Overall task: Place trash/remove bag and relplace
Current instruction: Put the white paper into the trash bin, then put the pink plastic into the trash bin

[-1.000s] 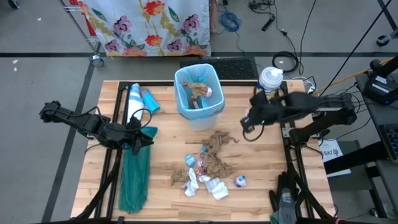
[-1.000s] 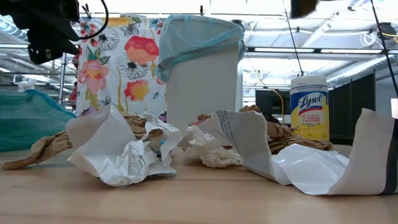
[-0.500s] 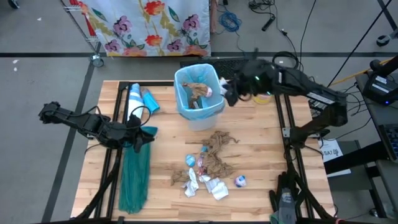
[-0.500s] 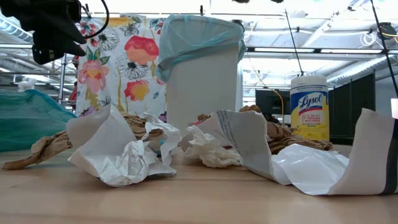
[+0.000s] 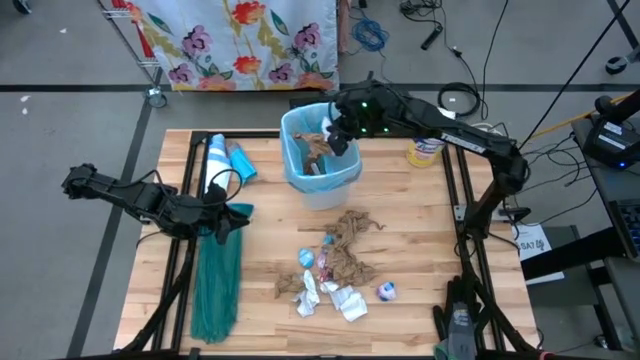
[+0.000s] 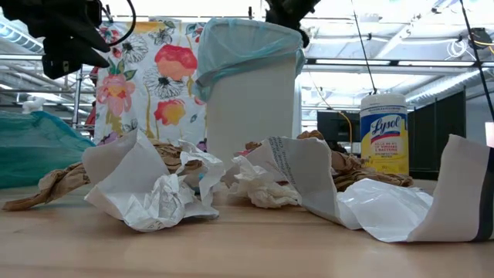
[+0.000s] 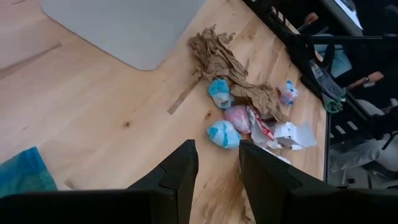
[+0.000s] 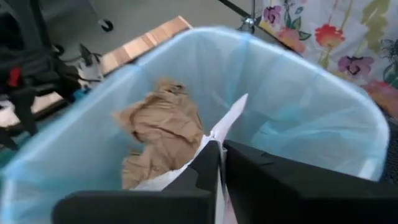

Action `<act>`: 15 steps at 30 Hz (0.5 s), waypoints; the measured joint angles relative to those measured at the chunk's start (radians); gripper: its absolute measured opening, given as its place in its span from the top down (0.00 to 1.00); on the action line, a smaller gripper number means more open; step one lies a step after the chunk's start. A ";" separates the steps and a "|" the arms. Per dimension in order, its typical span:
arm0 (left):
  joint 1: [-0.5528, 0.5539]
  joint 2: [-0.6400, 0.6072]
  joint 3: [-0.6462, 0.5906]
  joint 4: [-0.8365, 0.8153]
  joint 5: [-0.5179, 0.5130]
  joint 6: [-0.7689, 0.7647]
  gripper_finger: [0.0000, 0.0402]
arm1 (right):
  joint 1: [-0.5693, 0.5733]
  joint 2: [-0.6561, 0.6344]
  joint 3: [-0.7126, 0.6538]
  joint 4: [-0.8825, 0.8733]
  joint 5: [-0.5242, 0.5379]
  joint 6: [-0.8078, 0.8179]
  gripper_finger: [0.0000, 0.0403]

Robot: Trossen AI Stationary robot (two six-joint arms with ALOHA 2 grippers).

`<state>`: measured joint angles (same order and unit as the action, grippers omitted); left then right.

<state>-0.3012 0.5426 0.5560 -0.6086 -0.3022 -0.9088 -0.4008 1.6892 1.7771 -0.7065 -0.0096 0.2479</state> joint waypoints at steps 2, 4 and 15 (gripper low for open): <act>0.000 0.000 0.000 0.000 -0.011 -0.002 0.69 | -0.007 0.012 0.000 0.000 -0.020 -0.007 0.92; 0.000 0.000 0.000 0.000 -0.025 -0.012 0.69 | -0.015 0.014 0.000 -0.001 -0.054 -0.014 0.87; 0.000 0.000 0.000 0.032 -0.048 -0.028 0.69 | -0.024 -0.108 0.000 -0.068 -0.075 -0.061 0.69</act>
<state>-0.3012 0.5426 0.5560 -0.5765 -0.3504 -0.9371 -0.4251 1.5814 1.7767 -0.7741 -0.0845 0.1869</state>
